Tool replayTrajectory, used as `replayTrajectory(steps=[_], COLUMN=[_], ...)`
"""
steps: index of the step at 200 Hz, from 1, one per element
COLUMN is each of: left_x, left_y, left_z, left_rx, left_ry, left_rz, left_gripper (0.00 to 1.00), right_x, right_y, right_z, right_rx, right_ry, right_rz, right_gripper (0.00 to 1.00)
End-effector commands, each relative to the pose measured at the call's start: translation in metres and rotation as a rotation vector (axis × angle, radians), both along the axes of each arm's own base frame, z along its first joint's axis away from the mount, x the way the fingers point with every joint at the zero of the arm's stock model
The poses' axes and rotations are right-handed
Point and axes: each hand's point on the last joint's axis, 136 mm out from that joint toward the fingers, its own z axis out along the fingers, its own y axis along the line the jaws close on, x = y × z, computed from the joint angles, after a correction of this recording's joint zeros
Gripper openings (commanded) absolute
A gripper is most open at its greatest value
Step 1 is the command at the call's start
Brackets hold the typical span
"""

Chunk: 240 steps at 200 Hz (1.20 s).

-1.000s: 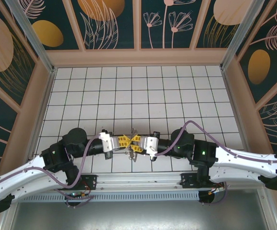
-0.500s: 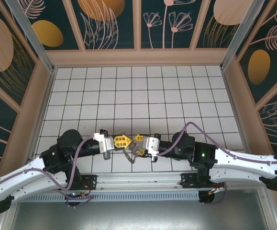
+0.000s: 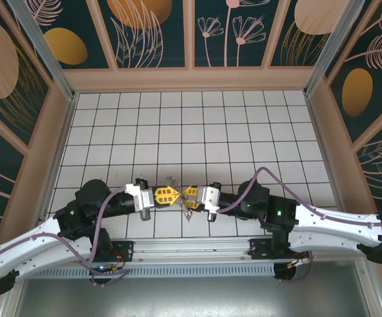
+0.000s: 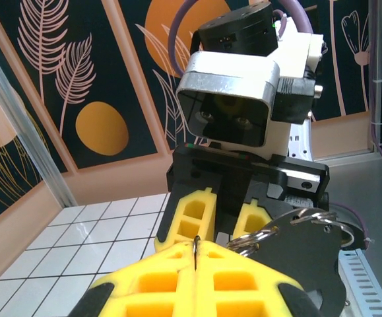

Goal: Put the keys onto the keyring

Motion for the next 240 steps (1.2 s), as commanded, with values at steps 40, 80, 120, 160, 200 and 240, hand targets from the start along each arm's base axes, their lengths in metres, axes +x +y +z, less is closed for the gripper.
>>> replayTrajectory(steps=[40, 80, 120, 160, 200, 240], left_x=[-0.003, -0.001, 0.019, 0.032, 0.038, 0.043], left_y=[0.004, 0.002, -0.005, -0.009, -0.011, -0.002], left_z=[0.011, 0.003, -0.014, -0.024, -0.030, -0.032], left_rx=[-0.047, -0.023, 0.046, 0.074, 0.095, 0.052], left_ry=[-0.009, 0.006, 0.048, 0.058, 0.066, 0.081], left_rz=[-0.004, 0.004, 0.088, 0.144, 0.176, 0.226], left_gripper=[0.00, 0.00, 0.00, 0.00, 0.00, 0.32], right_x=[0.011, 0.032, 0.035, 0.022, 0.025, 0.037], right_y=[-0.004, -0.019, -0.024, -0.018, -0.010, -0.005], right_z=[0.017, 0.034, 0.052, 0.045, 0.039, 0.037], right_rx=[0.053, 0.102, 0.146, 0.121, 0.068, 0.007], right_ry=[-0.024, -0.103, -0.198, -0.291, -0.355, -0.361], right_rz=[-0.058, -0.194, -0.251, -0.243, -0.299, -0.366], right_gripper=[0.00, 0.00, 0.00, 0.00, 0.00, 0.00])
